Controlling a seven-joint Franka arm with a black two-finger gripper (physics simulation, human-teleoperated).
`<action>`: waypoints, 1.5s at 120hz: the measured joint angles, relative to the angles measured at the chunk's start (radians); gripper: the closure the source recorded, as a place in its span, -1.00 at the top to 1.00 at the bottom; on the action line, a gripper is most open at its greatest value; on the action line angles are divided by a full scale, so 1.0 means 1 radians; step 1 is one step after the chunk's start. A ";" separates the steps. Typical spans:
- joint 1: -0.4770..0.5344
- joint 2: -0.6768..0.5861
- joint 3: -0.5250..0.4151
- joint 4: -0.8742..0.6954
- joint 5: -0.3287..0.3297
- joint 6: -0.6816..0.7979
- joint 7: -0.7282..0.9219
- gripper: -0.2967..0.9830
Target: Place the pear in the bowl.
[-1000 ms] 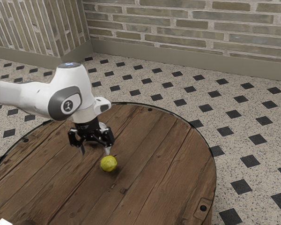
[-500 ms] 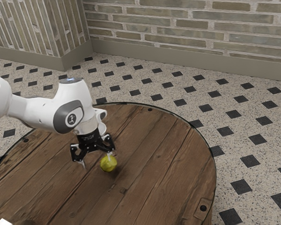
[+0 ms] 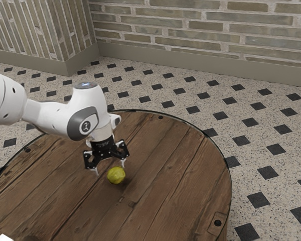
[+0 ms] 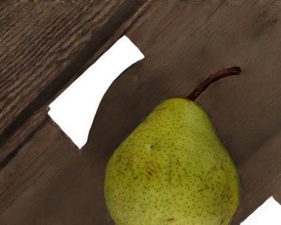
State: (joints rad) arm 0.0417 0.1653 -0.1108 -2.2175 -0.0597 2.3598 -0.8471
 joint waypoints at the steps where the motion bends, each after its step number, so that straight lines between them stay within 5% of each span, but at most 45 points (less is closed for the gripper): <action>1: 0.000 0.003 0.000 0.002 0.002 0.000 0.001 0.54; 132: -0.008 0.151 0.005 0.079 0.051 0.022 0.083 0.50; 180: -0.009 0.146 0.004 0.079 0.055 0.029 0.086 0.10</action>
State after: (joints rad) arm 0.0329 0.3112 -0.1068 -2.1387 -0.0051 2.3885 -0.7613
